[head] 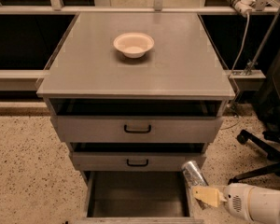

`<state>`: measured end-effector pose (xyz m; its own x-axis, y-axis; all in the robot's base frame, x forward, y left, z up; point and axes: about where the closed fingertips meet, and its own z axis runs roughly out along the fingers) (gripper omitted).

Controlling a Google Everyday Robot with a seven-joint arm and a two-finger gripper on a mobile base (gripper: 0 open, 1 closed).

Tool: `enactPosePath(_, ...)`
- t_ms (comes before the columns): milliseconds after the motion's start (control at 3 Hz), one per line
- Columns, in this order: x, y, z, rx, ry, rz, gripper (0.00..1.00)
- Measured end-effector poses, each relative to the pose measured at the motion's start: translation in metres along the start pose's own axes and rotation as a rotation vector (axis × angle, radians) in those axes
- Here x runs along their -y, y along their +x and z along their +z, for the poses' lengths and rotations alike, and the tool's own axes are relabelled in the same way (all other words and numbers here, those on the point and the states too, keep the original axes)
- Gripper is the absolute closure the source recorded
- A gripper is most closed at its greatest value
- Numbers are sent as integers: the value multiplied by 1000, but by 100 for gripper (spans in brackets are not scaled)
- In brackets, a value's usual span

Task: Place redbull can into bottom drawer

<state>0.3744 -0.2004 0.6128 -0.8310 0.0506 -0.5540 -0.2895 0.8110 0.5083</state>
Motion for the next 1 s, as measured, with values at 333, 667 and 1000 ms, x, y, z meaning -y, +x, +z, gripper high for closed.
enactPosePath(333,0,0,0,-1,-1,-1,100)
enactPosePath(667,13,11,12,18,-29,74,100)
enactPosePath(1000,61,35,51,14,-45,229,100)
